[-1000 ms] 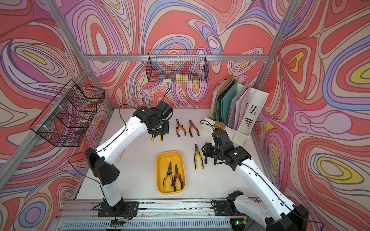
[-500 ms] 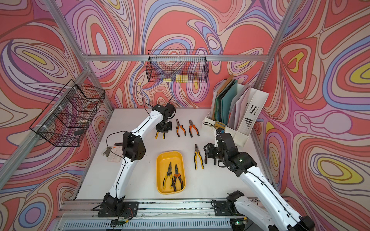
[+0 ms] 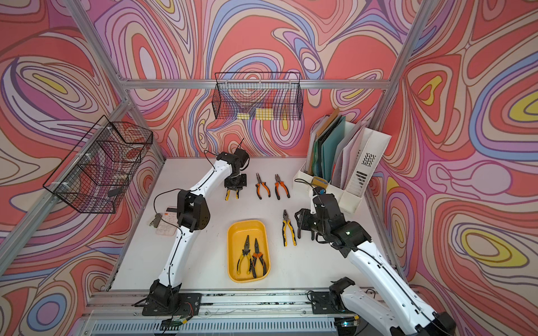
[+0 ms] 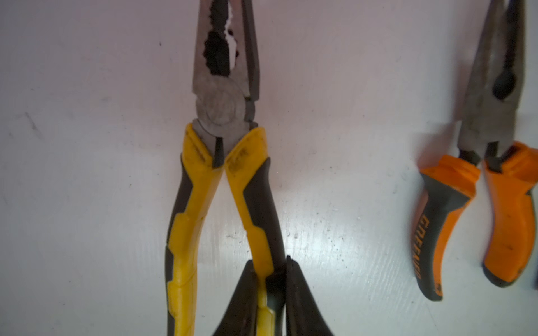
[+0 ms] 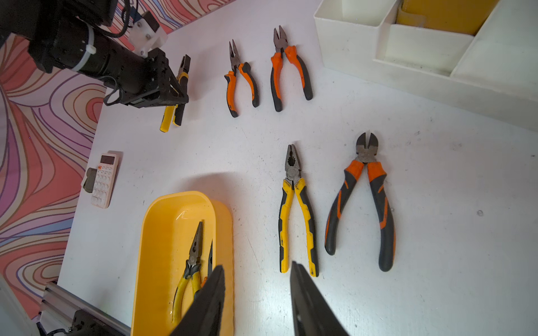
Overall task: Take the pliers out of the storage box
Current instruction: Place the pliers at the center of the board, then pick up the pliers from the storage box.
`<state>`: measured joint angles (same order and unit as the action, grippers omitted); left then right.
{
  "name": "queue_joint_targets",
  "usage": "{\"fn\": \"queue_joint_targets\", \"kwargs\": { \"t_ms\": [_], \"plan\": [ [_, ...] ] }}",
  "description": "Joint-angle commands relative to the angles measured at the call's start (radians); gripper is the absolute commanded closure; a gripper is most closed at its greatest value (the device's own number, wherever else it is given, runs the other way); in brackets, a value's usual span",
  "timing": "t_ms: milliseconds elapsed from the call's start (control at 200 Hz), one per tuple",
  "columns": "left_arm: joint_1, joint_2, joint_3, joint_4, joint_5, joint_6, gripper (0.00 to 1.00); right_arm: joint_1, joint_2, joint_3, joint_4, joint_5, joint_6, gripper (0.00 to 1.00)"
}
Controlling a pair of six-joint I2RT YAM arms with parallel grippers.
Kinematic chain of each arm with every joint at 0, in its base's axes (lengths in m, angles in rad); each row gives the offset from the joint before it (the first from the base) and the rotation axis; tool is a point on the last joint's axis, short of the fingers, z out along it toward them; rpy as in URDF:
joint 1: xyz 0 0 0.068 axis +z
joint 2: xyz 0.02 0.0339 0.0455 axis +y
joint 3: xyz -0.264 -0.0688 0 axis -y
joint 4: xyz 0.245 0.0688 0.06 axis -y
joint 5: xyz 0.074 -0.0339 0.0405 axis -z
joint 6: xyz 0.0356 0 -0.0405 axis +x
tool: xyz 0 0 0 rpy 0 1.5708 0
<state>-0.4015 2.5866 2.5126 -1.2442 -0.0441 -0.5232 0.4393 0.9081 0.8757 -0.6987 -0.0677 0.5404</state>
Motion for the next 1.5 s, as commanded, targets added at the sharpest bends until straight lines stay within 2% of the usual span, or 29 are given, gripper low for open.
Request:
{"fn": "queue_joint_targets", "kwargs": {
  "t_ms": [0, 135, 205, 275, 356, 456, 531, 686, 861, 1001, 1077, 1147, 1317, 1372, 1442, 1497],
  "plan": [
    [-0.001, 0.034, 0.023, 0.015, 0.008, 0.005, 1.0, 0.003, 0.002, -0.006, 0.008, -0.006, -0.002, 0.58],
    [0.004, 0.052, 0.014, 0.026, 0.035, -0.006, 0.99, 0.004, 0.0, 0.008, -0.014, -0.004, -0.008, 0.58],
    [0.01, 0.049, 0.0, 0.041, 0.05, -0.014, 0.83, 0.003, 0.0, 0.02, -0.031, -0.003, -0.015, 0.57],
    [0.014, 0.041, -0.016, 0.053, 0.059, -0.021, 0.6, 0.003, 0.003, 0.031, -0.048, -0.004, -0.02, 0.53],
    [0.016, 0.022, -0.038, 0.064, 0.06, -0.017, 0.39, 0.003, 0.007, 0.037, -0.062, -0.004, -0.017, 0.48],
    [0.017, -0.015, -0.067, 0.072, 0.041, -0.01, 0.24, 0.004, 0.012, 0.046, -0.078, -0.007, -0.007, 0.44],
    [0.018, -0.064, -0.104, 0.085, 0.027, -0.001, 0.18, 0.003, 0.024, 0.062, -0.095, -0.015, -0.005, 0.4],
    [0.017, -0.23, -0.235, 0.131, 0.01, -0.006, 0.15, 0.003, 0.053, 0.101, -0.144, -0.016, -0.002, 0.36],
    [0.014, -0.579, -0.697, 0.361, 0.085, -0.063, 0.15, 0.004, 0.065, 0.084, -0.144, -0.058, 0.015, 0.36],
    [-0.012, -0.781, -0.922, 0.375, 0.14, -0.06, 0.17, 0.005, 0.063, 0.059, -0.128, -0.095, 0.039, 0.38],
    [-0.06, -0.86, -1.014, 0.359, 0.15, -0.051, 0.23, 0.004, 0.062, 0.048, -0.127, -0.092, 0.052, 0.4],
    [-0.127, -0.925, -1.117, 0.374, 0.16, -0.064, 0.24, 0.006, 0.054, 0.033, -0.12, -0.079, 0.067, 0.42],
    [-0.285, -1.069, -1.319, 0.413, 0.141, -0.187, 0.26, 0.007, 0.025, -0.013, -0.073, -0.089, 0.113, 0.42],
    [-0.329, -1.115, -1.361, 0.416, 0.14, -0.219, 0.27, 0.007, 0.015, -0.02, -0.065, -0.094, 0.127, 0.43],
    [-0.38, -1.155, -1.389, 0.381, 0.116, -0.264, 0.34, 0.009, 0.0, -0.022, -0.073, -0.086, 0.138, 0.44],
    [-0.422, -1.173, -1.4, 0.358, 0.109, -0.287, 0.34, 0.01, -0.014, -0.024, -0.077, -0.077, 0.144, 0.44]
  ]
}}
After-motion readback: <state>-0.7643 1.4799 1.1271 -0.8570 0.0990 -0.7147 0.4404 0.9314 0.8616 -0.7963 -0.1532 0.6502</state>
